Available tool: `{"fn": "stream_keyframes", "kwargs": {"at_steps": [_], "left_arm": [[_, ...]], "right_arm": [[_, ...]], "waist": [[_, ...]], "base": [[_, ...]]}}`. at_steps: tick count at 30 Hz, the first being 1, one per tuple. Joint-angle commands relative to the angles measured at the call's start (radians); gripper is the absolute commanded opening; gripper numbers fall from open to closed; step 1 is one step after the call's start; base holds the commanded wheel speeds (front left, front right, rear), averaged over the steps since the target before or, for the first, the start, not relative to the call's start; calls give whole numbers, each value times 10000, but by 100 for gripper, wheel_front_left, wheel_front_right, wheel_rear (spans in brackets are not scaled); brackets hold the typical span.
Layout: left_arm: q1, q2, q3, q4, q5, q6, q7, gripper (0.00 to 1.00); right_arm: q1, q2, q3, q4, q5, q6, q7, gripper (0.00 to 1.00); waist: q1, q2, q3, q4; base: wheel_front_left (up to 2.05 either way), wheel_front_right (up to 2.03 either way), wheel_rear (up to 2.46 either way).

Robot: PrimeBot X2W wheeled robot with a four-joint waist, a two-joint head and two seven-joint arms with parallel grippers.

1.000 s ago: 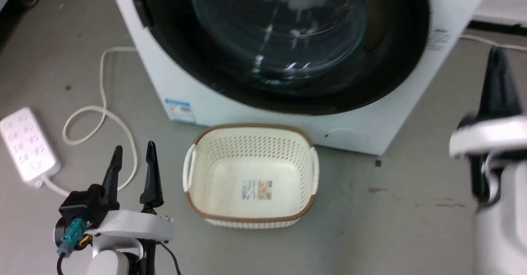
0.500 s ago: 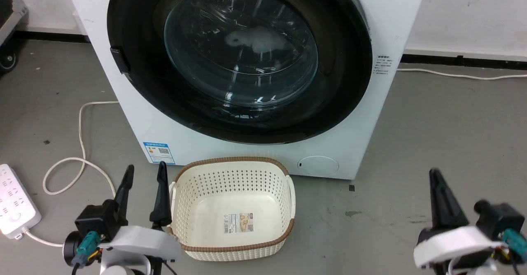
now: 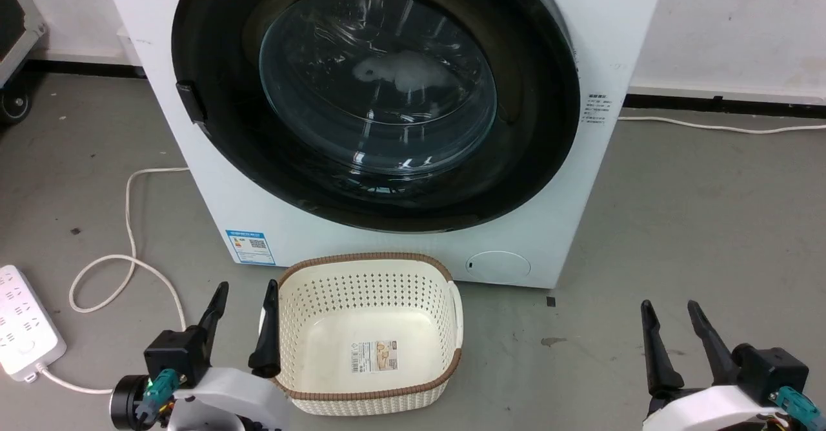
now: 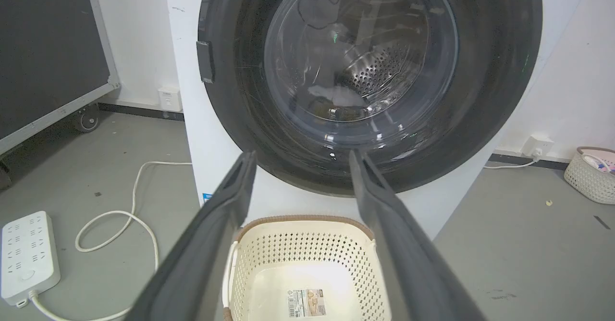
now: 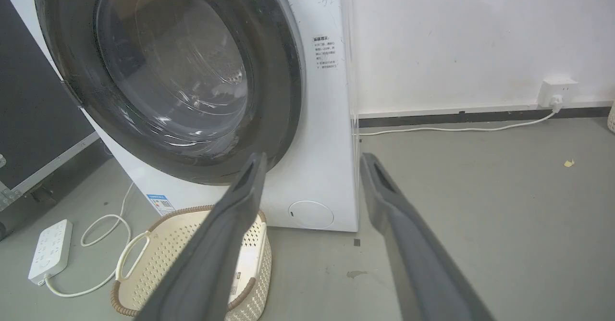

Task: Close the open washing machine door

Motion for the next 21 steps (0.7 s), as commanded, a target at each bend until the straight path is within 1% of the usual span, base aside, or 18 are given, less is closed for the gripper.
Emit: {"fn": "stream_keyframes", "kwargs": {"at_steps": [1,12,21], "left_arm": [[112,49,-35,29,86,38,18,100],[-96,138,-155,170,229,288,-48,100],[-177,175,-165,257,76,292,-40,100]], "right_arm": [[131,-33,27,-60,-24,-6,10,100],[125,-33,158,-138,19,-6,52,100],[107,-33,165,-121,33,-6,43,100]], "waist": [[0,0,0,15],[0,0,52,68],[0,0,84,61]], "base": [[0,0,0],[0,0,0],[0,0,0]]}}
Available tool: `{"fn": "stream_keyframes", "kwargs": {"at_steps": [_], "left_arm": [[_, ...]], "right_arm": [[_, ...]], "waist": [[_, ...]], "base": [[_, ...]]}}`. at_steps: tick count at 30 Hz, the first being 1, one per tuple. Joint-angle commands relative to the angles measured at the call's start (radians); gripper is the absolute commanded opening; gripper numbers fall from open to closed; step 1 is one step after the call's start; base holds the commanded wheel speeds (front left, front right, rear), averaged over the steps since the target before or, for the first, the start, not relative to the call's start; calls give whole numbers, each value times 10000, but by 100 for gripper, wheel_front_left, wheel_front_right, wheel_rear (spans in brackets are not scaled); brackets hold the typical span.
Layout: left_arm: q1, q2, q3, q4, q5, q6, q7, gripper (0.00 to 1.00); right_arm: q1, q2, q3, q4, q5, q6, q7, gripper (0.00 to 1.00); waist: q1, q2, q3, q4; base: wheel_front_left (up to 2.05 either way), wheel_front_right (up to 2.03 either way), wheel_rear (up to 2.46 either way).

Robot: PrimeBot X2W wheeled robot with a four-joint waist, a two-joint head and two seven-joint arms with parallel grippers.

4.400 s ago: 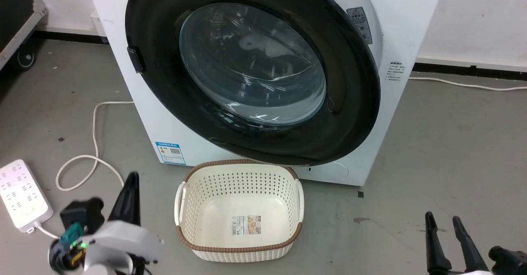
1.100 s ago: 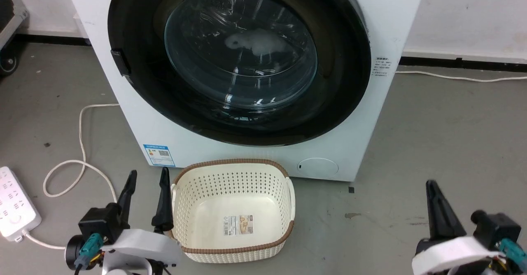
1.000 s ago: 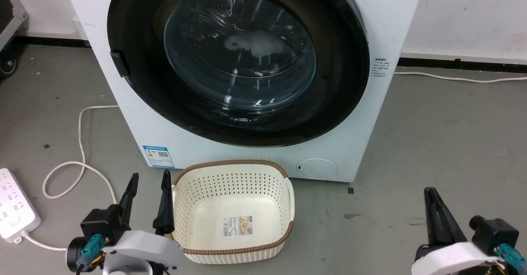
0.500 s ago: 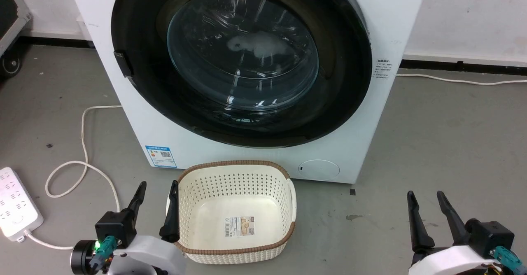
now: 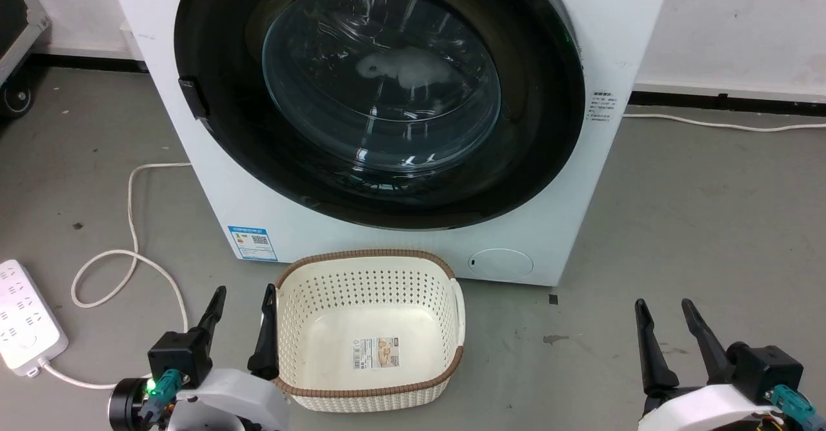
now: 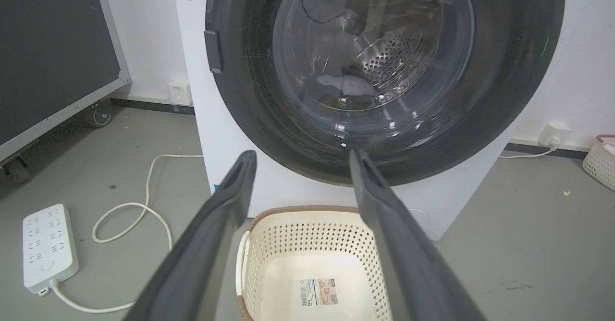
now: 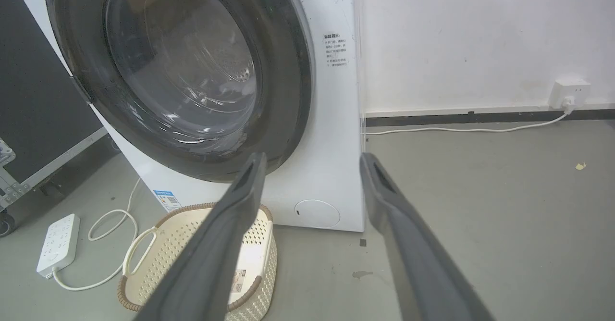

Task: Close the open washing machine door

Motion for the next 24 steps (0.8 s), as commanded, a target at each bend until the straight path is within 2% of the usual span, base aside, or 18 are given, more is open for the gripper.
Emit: {"fn": "stream_keyframes", "kwargs": {"at_steps": [1,2,3,24], "left_arm": [[-149,66,-16,37,-88,29,-46,100],[-157,63,-12,47,-110,30,-60,100],[-24,4,12,31,-46,0,-8,0],[89,-142,140,-267,288,-11,262,0]], "right_arm": [[106,-33,0,-27,37,-6,3,100],[103,-33,2,-23,49,-6,7,100],[-3,0,2,2,0,0,0,0],[35,-3,51,-312,-255,-1,307,0]], "waist": [[-1,-1,10,-4],[-1,-1,12,-4],[0,-1,12,-3],[0,-1,7,74]], "base": [[0,0,0],[0,0,0],[0,0,0],[0,0,0]]}}
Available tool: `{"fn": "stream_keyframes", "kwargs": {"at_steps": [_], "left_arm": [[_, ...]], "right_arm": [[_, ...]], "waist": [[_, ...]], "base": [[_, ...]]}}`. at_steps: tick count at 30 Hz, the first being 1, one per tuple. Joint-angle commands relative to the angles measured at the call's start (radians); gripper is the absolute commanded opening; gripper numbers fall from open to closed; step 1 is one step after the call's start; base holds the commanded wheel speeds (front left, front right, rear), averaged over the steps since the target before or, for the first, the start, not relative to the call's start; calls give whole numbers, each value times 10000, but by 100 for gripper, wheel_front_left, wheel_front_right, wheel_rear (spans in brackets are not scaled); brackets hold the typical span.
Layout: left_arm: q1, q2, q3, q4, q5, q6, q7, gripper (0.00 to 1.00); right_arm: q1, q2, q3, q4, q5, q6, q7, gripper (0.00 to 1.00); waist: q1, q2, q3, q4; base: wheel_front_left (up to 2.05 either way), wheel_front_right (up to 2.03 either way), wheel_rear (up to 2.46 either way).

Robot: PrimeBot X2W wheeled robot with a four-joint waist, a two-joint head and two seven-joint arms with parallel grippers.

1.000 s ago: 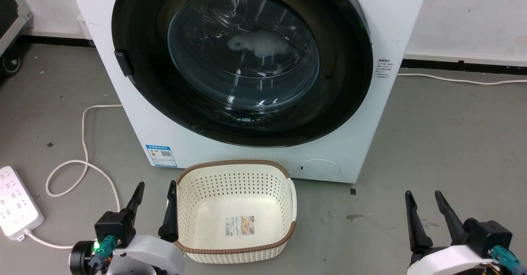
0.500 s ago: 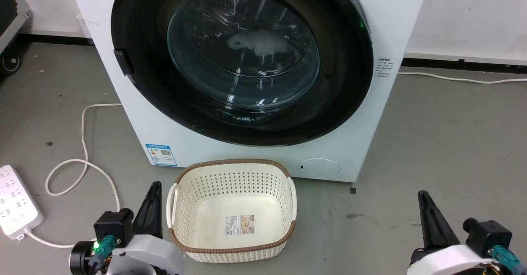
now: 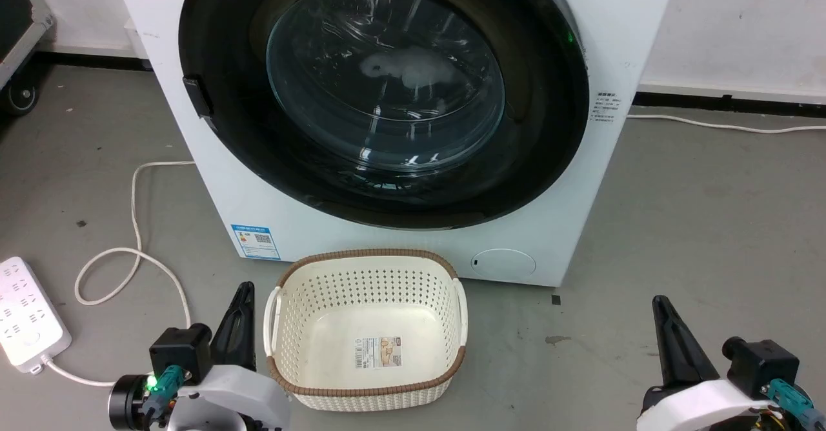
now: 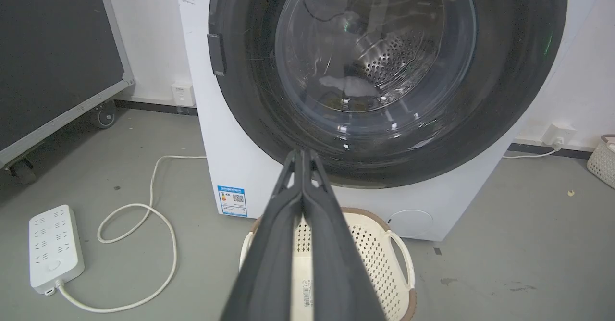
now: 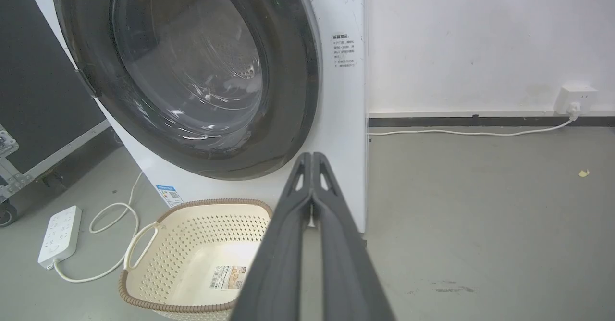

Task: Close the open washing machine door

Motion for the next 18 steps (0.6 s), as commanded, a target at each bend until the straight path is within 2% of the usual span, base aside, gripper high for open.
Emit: {"fn": "stream_keyframes", "kwargs": {"at_steps": [1,18], "left_arm": [[87,-48,40,-80,98,-5,40,0],[204,-177,161,-392,443,-14,310,0]], "right_arm": [[41,-5,17,-89,-83,-1,27,0],[82,-10,70,-419,-348,-2,346,0]], "waist": [[0,-1,-1,4],[0,-1,-7,83]], "base": [[0,0,0],[0,0,0]]}}
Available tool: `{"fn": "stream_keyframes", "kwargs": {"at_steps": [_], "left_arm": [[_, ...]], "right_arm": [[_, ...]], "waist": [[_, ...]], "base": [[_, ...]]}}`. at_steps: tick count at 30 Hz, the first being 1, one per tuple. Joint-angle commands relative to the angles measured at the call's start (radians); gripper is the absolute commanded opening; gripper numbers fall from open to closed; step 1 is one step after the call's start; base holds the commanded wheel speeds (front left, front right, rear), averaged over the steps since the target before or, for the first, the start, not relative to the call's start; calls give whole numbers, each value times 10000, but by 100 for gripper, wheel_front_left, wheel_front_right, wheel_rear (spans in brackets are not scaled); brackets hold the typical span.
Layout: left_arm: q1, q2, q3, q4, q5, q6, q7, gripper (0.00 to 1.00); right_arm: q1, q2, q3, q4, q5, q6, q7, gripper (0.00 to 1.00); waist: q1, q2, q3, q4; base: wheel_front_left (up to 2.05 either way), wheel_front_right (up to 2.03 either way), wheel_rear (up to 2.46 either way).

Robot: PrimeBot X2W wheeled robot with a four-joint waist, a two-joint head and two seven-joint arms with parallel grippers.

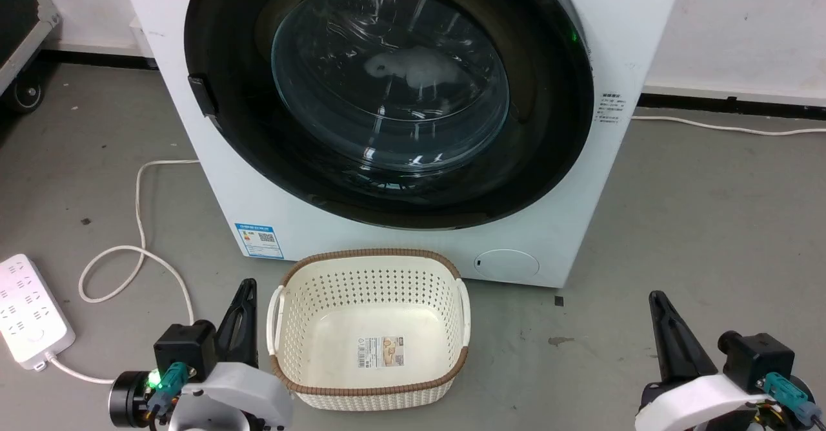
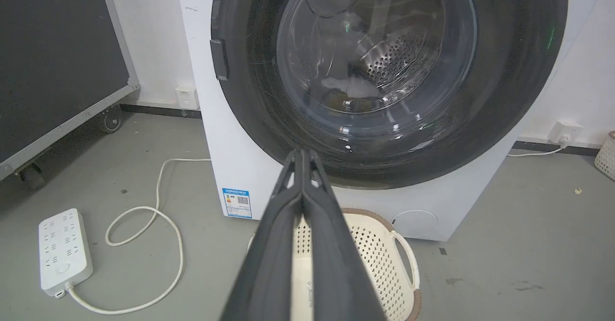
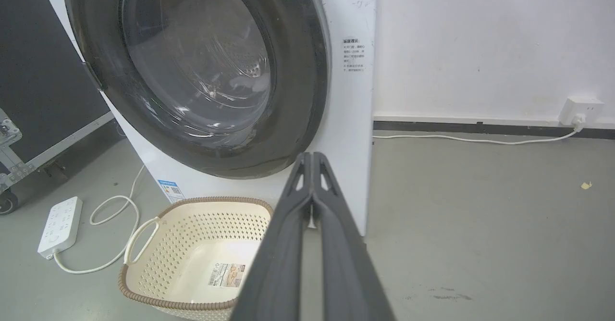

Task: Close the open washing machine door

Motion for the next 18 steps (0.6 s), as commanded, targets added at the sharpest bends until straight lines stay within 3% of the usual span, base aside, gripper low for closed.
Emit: {"fn": "stream_keyframes", "kwargs": {"at_steps": [1,18], "left_arm": [[154,-33,52,-81,92,-15,58,0],[271,-161,173,-392,437,-24,327,0]], "right_arm": [[84,-10,10,-103,-87,-2,39,0],[124,-15,62,-433,-352,-2,358,0]], "waist": [[0,0,-1,5],[0,0,-7,83]], "base": [[0,0,0],[0,0,0]]}}
